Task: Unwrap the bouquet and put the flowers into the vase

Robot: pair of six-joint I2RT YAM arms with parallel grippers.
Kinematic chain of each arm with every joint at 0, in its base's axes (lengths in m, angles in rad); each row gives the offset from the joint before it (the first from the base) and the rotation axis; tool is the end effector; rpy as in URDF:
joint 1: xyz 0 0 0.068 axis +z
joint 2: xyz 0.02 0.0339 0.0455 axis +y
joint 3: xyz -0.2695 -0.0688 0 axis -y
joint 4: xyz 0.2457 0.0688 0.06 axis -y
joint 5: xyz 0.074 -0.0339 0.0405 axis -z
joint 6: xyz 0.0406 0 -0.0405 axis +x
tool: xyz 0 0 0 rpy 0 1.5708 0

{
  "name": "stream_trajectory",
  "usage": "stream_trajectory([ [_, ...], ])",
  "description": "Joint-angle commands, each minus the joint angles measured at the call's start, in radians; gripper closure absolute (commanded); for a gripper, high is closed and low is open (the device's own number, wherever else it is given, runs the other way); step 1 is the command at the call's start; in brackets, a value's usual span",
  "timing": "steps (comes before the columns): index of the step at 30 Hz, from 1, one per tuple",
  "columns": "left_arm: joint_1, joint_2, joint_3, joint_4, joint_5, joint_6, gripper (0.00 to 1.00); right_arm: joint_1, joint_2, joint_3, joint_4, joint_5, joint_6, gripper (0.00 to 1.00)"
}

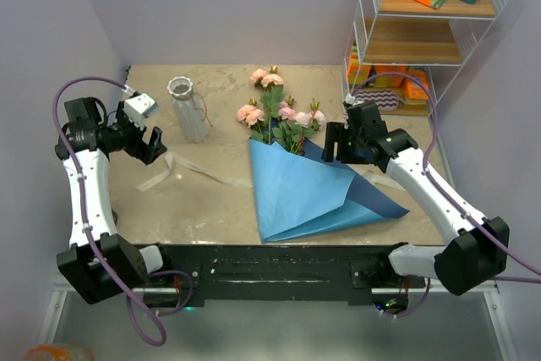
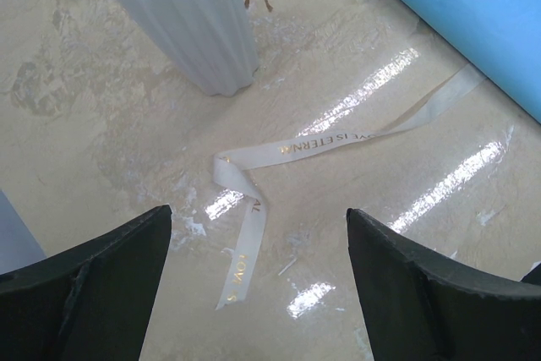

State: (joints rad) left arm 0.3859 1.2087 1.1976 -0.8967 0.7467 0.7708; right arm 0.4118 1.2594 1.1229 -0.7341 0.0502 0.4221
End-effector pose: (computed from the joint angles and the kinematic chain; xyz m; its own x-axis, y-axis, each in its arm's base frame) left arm 0.2279 0.0628 0.3410 -0.4464 0.3706 -0.8145 0.5884 0.8073 0.0448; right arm 0.2417 0.1033 0.3084 -0.7909 0.1010 -0.6035 -0.0505 0.9721 0.2290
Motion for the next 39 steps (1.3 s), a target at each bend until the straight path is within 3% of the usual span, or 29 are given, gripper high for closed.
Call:
stream_trajectory([
  [1,-0.005,-0.028,0.011,0.028,-0.007,0.016,0.11,-0.008,0.025,-0.052,0.042,-0.188,-0.014,0.30],
  [8,-0.010,-0.024,0.010,0.042,-0.015,0.009,0.11,-0.013,0.032,-0.038,0.050,-0.289,-0.009,0.57],
  [13,-0.013,-0.031,-0.004,0.047,-0.015,0.008,0.11,-0.013,0.018,-0.031,0.061,-0.303,-0.002,1.00],
  [23,-0.022,-0.032,-0.010,0.061,-0.020,-0.004,0.11,0.022,0.017,0.037,0.111,-0.400,0.043,1.00],
  [31,-0.019,-0.037,0.011,0.056,-0.006,-0.042,0.09,0.300,0.067,0.132,0.278,-0.337,0.173,0.98],
  [35,-0.006,0.002,0.056,0.047,0.017,-0.151,0.08,0.432,0.135,0.147,0.341,-0.302,0.216,0.96],
  [39,0.022,-0.008,0.074,0.146,0.019,-0.310,0.03,0.502,0.202,0.135,0.456,-0.291,0.271,0.94],
])
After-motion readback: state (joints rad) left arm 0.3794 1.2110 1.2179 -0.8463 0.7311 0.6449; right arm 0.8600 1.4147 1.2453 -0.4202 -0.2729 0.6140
